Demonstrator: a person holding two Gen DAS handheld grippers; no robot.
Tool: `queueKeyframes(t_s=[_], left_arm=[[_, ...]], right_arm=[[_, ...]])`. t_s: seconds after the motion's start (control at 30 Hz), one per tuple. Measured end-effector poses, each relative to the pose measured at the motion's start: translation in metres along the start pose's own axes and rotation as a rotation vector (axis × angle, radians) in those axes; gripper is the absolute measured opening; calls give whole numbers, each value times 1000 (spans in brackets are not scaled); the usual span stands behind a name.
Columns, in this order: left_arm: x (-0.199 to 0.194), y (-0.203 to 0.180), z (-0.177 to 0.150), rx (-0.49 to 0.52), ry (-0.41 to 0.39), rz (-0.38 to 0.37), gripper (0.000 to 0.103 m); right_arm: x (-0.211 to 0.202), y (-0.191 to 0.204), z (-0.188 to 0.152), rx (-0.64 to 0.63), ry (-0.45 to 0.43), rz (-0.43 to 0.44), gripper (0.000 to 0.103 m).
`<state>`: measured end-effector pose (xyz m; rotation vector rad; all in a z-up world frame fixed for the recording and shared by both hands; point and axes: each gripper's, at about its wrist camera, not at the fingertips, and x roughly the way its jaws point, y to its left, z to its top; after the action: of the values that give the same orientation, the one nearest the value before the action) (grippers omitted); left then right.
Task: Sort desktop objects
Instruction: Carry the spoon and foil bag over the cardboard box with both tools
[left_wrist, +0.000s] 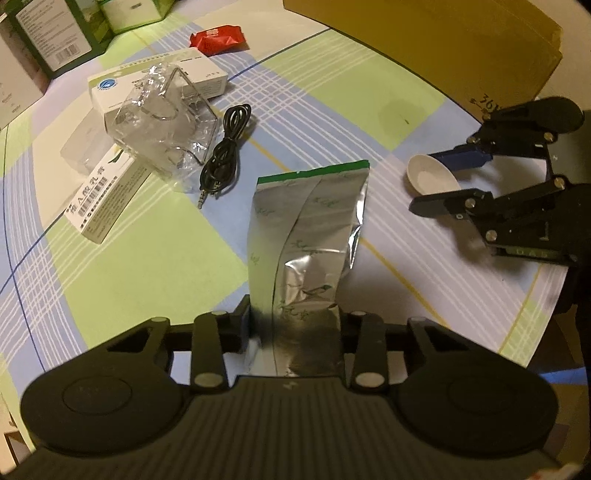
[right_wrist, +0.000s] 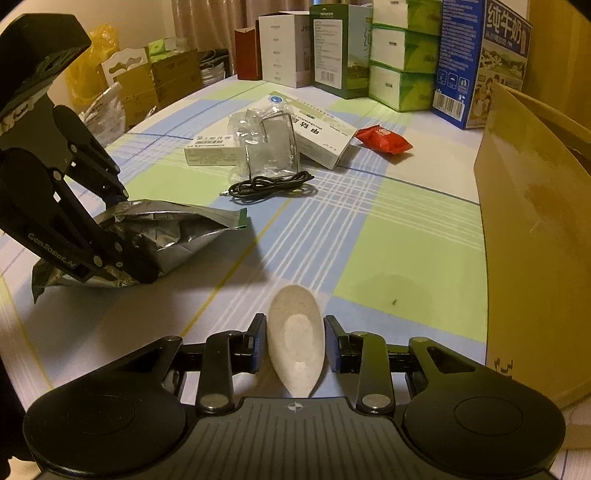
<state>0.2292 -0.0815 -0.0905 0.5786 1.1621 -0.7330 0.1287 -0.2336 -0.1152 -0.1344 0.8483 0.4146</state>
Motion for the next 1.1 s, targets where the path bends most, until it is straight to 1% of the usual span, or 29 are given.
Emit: queueKeyframes(t_s=[0.3, 0.47, 0.57, 0.73, 0.77, 0.8, 0.97, 1.1], left_arm=[[-17, -8, -2, -64, -16, 15, 31], [-37, -14, 2, -78, -34, 30, 31], [-51, -19, 4, -83, -45, 41, 31], [-74, -30, 9, -106, -65, 52, 31], [-78, -33, 10, -105, -70, 55, 31], [-82, -36, 11, -104, -75, 59, 31], [-100, -51, 18, -93, -103, 61, 31], [-107, -58, 23, -87, -115, 56, 31]], right_arm=[[-21, 1, 4, 25, -35, -7, 29], [-40, 5, 13, 29, -62, -16, 29], [-54, 6, 18, 36, -75, -22, 25], [-75, 8, 23, 50, -97, -23, 23], [-79, 7, 24, 51, -102, -27, 15], [-82, 7, 25, 53, -104, -28, 2], [-94, 2, 24, 71, -118, -42, 1], [-101, -1, 25, 74, -129, -44, 1]])
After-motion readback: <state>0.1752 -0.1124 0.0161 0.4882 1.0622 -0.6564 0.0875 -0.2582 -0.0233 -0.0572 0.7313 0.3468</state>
